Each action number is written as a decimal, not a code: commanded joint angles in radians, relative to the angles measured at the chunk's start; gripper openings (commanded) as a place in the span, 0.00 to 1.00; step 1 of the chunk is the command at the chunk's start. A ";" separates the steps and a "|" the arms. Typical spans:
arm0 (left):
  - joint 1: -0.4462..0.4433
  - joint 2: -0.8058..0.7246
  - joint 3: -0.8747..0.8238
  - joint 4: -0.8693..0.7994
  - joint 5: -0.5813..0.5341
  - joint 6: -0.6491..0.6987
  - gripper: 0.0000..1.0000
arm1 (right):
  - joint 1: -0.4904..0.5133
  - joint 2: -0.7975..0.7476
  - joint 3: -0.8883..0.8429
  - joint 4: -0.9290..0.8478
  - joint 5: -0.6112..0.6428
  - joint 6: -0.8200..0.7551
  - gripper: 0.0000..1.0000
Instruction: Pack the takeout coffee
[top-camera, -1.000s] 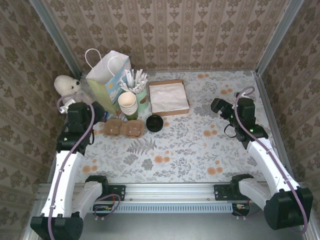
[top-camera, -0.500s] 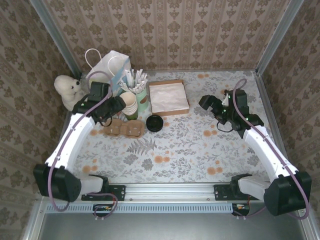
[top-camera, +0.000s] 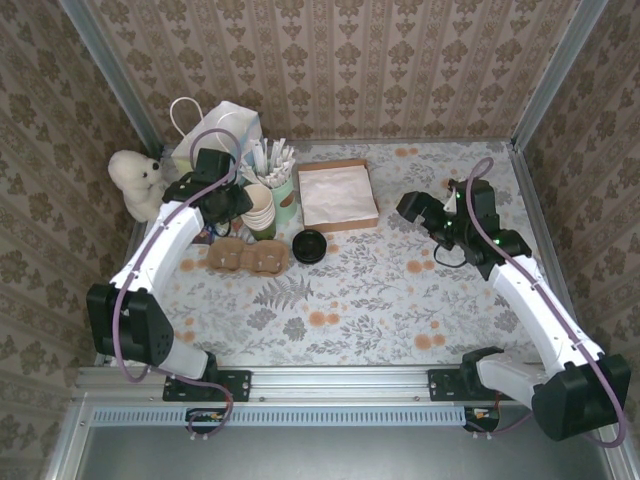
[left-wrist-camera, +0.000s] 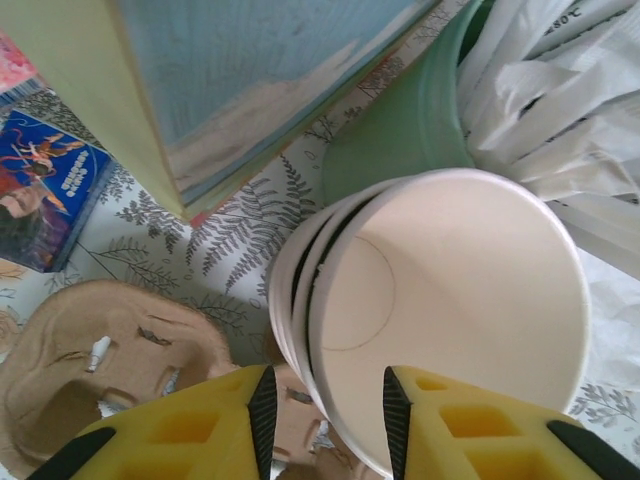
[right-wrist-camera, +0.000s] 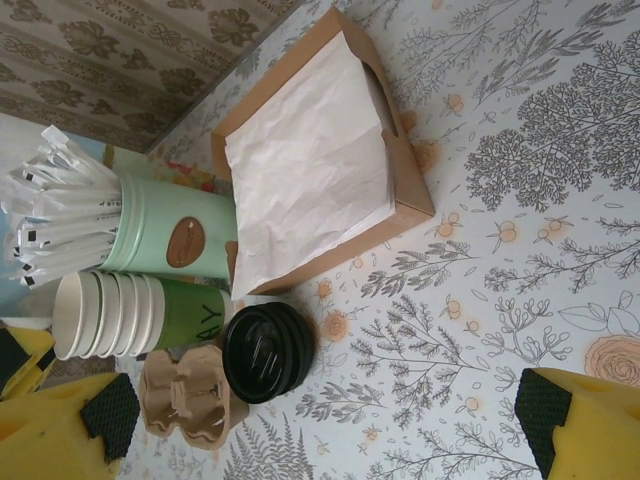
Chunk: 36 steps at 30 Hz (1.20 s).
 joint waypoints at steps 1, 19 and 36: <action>-0.006 0.011 0.039 -0.038 -0.048 0.038 0.34 | 0.006 -0.022 -0.005 -0.038 0.037 -0.022 1.00; -0.017 0.053 0.072 -0.052 -0.027 0.052 0.05 | 0.006 0.005 0.020 -0.047 0.043 -0.039 1.00; -0.005 0.011 0.151 -0.044 0.055 0.079 0.00 | 0.006 0.001 0.020 -0.067 0.052 -0.048 1.00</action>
